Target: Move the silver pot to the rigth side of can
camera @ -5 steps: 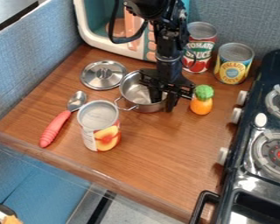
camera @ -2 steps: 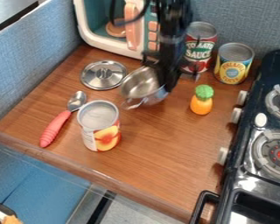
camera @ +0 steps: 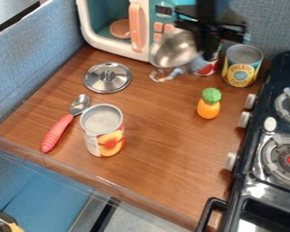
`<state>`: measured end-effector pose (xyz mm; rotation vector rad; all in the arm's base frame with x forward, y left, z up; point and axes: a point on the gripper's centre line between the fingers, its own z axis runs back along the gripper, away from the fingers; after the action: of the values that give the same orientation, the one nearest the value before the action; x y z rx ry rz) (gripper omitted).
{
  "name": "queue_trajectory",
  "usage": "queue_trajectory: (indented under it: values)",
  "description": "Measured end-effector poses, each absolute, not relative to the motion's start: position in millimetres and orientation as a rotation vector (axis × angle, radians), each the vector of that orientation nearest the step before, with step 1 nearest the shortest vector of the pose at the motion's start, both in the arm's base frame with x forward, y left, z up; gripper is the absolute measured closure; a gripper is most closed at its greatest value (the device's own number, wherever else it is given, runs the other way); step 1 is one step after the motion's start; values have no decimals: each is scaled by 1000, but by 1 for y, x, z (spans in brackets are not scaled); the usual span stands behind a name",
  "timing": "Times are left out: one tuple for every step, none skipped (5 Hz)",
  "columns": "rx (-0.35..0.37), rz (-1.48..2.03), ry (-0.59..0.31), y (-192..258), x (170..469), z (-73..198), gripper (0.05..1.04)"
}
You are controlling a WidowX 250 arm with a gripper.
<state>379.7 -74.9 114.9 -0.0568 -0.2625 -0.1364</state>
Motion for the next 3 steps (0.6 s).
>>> queue_trajectory:
  values:
    - [-77,-167,-194,-97,342,99,1015]
    - [-101,-183,-136,-114,319,80,1015]
    - [-87,-161,-69,-108,298,59,1015]
